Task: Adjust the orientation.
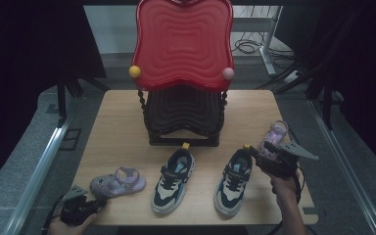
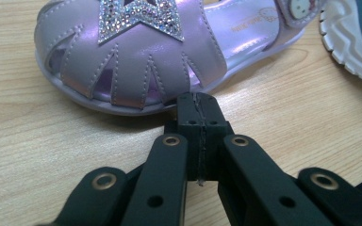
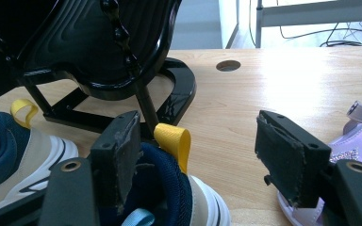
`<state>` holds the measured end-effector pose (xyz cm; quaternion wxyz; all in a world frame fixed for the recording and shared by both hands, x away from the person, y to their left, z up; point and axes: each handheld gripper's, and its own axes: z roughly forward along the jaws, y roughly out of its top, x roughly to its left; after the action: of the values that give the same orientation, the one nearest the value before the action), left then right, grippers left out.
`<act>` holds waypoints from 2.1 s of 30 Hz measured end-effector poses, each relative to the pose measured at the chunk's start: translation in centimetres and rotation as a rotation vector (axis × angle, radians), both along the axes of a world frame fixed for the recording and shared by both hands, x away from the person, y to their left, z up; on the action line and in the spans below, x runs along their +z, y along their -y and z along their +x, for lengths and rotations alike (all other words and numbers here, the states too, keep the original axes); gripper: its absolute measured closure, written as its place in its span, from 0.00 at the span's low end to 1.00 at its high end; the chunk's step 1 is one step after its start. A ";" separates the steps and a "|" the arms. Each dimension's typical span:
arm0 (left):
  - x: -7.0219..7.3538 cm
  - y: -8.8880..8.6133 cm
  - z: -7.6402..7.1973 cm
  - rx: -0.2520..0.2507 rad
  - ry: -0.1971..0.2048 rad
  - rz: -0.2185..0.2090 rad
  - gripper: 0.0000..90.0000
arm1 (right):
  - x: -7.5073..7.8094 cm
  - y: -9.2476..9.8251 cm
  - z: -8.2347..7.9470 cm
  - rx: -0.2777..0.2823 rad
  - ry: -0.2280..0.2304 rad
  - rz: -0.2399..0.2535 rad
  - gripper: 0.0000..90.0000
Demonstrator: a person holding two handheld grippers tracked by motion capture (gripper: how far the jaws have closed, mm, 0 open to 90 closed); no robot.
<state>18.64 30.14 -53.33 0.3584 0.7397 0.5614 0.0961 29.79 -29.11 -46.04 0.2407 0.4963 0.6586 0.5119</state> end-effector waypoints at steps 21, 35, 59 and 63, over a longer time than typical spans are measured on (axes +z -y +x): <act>0.6 -2.0 1.0 0.059 -0.017 0.022 1.00 | 0.4 -0.4 -0.4 0.006 0.002 -0.023 0.36; 1.3 -2.8 2.1 0.056 -0.014 0.005 0.99 | 0.8 0.1 -0.6 -0.008 0.008 -0.019 0.36; 1.5 -3.0 6.0 0.028 -0.019 0.000 1.00 | 0.8 0.1 -0.8 -0.016 -0.001 -0.019 0.36; 1.5 -3.1 6.1 0.021 -0.026 0.000 0.99 | 0.7 0.0 -0.7 -0.020 -0.005 -0.020 0.36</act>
<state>24.79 33.24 -51.83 0.3499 0.7349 0.5739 0.0902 29.09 -29.14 -45.38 0.2492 0.5018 0.6592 0.5016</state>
